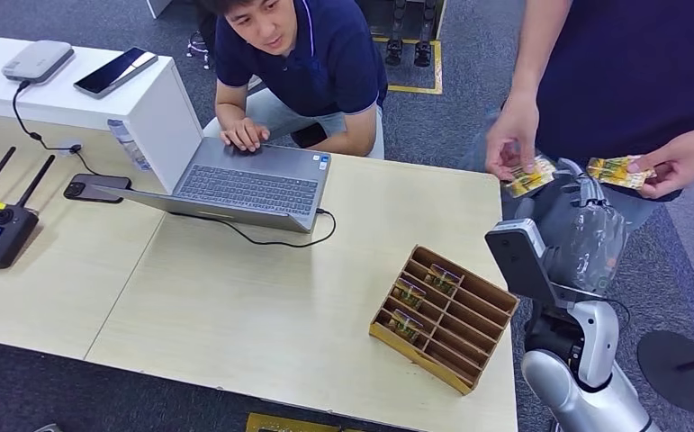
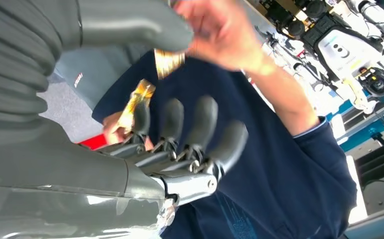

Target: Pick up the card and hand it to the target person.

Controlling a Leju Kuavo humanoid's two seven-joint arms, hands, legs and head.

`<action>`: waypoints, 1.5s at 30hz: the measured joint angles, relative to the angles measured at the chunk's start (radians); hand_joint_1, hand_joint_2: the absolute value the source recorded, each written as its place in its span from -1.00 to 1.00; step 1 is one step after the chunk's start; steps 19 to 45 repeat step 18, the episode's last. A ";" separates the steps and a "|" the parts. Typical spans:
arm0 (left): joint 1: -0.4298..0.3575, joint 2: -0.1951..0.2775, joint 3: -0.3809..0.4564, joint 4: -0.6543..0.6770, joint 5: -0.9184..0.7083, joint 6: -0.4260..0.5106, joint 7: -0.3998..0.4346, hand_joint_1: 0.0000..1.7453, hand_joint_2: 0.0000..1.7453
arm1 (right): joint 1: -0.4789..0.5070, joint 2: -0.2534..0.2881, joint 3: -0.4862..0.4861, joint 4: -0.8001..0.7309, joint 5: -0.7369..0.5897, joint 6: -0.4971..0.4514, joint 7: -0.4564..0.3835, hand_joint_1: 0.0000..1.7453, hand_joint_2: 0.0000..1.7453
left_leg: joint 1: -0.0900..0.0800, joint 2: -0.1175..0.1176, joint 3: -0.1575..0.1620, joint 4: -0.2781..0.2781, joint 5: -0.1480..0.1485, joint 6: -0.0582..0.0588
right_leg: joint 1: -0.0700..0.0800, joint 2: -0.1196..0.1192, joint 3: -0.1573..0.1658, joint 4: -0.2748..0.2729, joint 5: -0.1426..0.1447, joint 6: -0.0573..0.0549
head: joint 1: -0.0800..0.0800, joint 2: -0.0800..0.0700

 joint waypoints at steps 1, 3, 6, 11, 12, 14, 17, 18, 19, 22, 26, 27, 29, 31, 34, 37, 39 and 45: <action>0.001 0.000 0.001 0.000 0.002 0.001 -0.001 -1.00 -1.00 | 0.003 -0.003 0.002 0.000 -0.037 0.000 -0.007 -1.00 1.00 | 0.000 0.000 0.000 0.000 0.000 0.000 | 0.000 0.000 0.000 0.000 0.000 0.000 | 0.000 0.000; 0.005 0.001 0.005 0.000 0.010 0.004 -0.003 -1.00 -1.00 | 0.008 -0.012 0.014 0.001 -0.150 0.005 -0.036 -1.00 1.00 | 0.000 -0.001 0.000 0.000 0.000 0.000 | 0.000 -0.001 0.000 0.000 -0.001 0.000 | 0.000 0.000; 0.009 0.005 0.014 0.001 0.027 0.009 -0.006 -1.00 -1.00 | 0.015 -0.029 0.043 0.010 -0.404 0.066 -0.119 -1.00 1.00 | 0.000 -0.001 0.000 0.000 0.000 0.000 | 0.000 -0.001 0.000 0.000 0.000 0.000 | 0.000 0.000; 0.011 0.014 0.025 0.002 0.053 0.003 -0.009 -1.00 -1.00 | 0.074 -0.075 0.079 0.032 -0.925 0.350 -0.293 -0.38 1.00 | 0.001 -0.002 0.001 -0.001 0.000 0.000 | 0.001 -0.002 0.002 -0.002 0.000 0.000 | 0.000 0.000; 0.011 0.016 0.025 0.002 0.055 0.001 -0.009 -1.00 -1.00 | 0.093 -0.094 0.091 0.036 -1.002 0.413 -0.313 0.02 1.00 | 0.001 -0.002 0.001 -0.001 0.000 0.000 | 0.001 -0.002 0.002 -0.002 0.000 0.000 | 0.000 0.000; 0.011 0.018 0.025 0.002 0.057 -0.003 -0.010 -1.00 -1.00 | 0.129 -0.126 0.111 0.038 -1.081 0.481 -0.338 0.66 1.00 | 0.001 -0.004 0.001 -0.001 0.000 0.000 | 0.001 -0.004 0.003 -0.002 0.000 0.000 | 0.000 0.000; 0.011 0.022 0.026 0.002 0.061 -0.006 -0.011 -1.00 -1.00 | 0.187 -0.164 0.109 0.024 -1.151 0.516 -0.355 0.90 1.00 | 0.001 -0.006 0.001 -0.001 0.000 0.000 | 0.001 -0.006 0.004 -0.003 -0.001 0.000 | 0.000 0.000; 0.012 0.022 0.026 0.001 0.061 -0.007 -0.011 -1.00 -1.00 | 0.200 -0.171 0.105 0.020 -1.170 0.523 -0.358 0.94 1.00 | 0.001 -0.007 0.001 -0.001 0.000 0.000 | 0.001 -0.007 0.004 -0.003 -0.001 0.001 | 0.000 0.000; 0.012 0.022 0.026 0.001 0.061 -0.007 -0.011 -1.00 -1.00 | 0.200 -0.171 0.105 0.020 -1.170 0.523 -0.358 0.94 1.00 | 0.001 -0.007 0.001 -0.001 0.000 0.000 | 0.001 -0.007 0.004 -0.003 -0.001 0.001 | 0.000 0.000; 0.012 0.022 0.026 0.001 0.061 -0.007 -0.011 -1.00 -1.00 | 0.200 -0.171 0.105 0.020 -1.170 0.523 -0.358 0.94 1.00 | 0.001 -0.007 0.001 -0.001 0.000 0.000 | 0.001 -0.007 0.004 -0.003 -0.001 0.001 | 0.000 0.000; 0.012 0.022 0.026 0.001 0.061 -0.007 -0.011 -1.00 -1.00 | 0.200 -0.171 0.105 0.020 -1.170 0.523 -0.358 0.94 1.00 | 0.001 -0.007 0.001 -0.001 0.000 0.000 | 0.001 -0.007 0.004 -0.003 -0.001 0.001 | 0.000 0.000; 0.012 0.022 0.026 0.001 0.061 -0.007 -0.011 -1.00 -1.00 | 0.200 -0.171 0.105 0.020 -1.170 0.523 -0.358 0.94 1.00 | 0.001 -0.007 0.001 -0.001 0.000 0.000 | 0.001 -0.007 0.004 -0.003 -0.001 0.001 | 0.000 0.000; 0.012 0.022 0.026 0.001 0.061 -0.007 -0.011 -1.00 -1.00 | 0.200 -0.171 0.105 0.020 -1.170 0.523 -0.358 0.94 1.00 | 0.001 -0.007 0.001 -0.001 0.000 0.000 | 0.001 -0.007 0.004 -0.003 -0.001 0.001 | 0.000 0.000; 0.012 0.022 0.026 0.001 0.061 -0.007 -0.011 -1.00 -1.00 | 0.200 -0.171 0.105 0.020 -1.170 0.523 -0.358 0.94 1.00 | 0.001 -0.007 0.001 -0.001 0.000 0.000 | 0.001 -0.007 0.004 -0.003 -0.001 0.001 | 0.000 0.000; 0.012 0.022 0.026 0.001 0.061 -0.007 -0.011 -1.00 -1.00 | 0.200 -0.171 0.105 0.020 -1.170 0.523 -0.358 0.94 1.00 | 0.001 -0.007 0.001 -0.001 0.000 0.000 | 0.001 -0.007 0.004 -0.003 -0.001 0.001 | 0.000 0.000; 0.012 0.022 0.026 0.001 0.061 -0.007 -0.011 -1.00 -1.00 | 0.200 -0.171 0.105 0.020 -1.170 0.523 -0.358 0.94 1.00 | 0.001 -0.007 0.001 -0.001 0.000 0.000 | 0.001 -0.007 0.004 -0.003 -0.001 0.001 | 0.000 0.000; 0.012 0.022 0.026 0.001 0.061 -0.007 -0.011 -1.00 -1.00 | 0.200 -0.171 0.105 0.020 -1.170 0.523 -0.358 0.94 1.00 | 0.001 -0.007 0.001 -0.001 0.000 0.000 | 0.001 -0.007 0.004 -0.003 -0.001 0.001 | 0.000 0.000; 0.012 0.022 0.026 0.001 0.061 -0.007 -0.011 -1.00 -1.00 | 0.200 -0.171 0.105 0.020 -1.170 0.523 -0.358 0.94 1.00 | 0.001 -0.007 0.001 -0.001 0.000 0.000 | 0.001 -0.007 0.004 -0.003 -0.001 0.001 | 0.000 0.000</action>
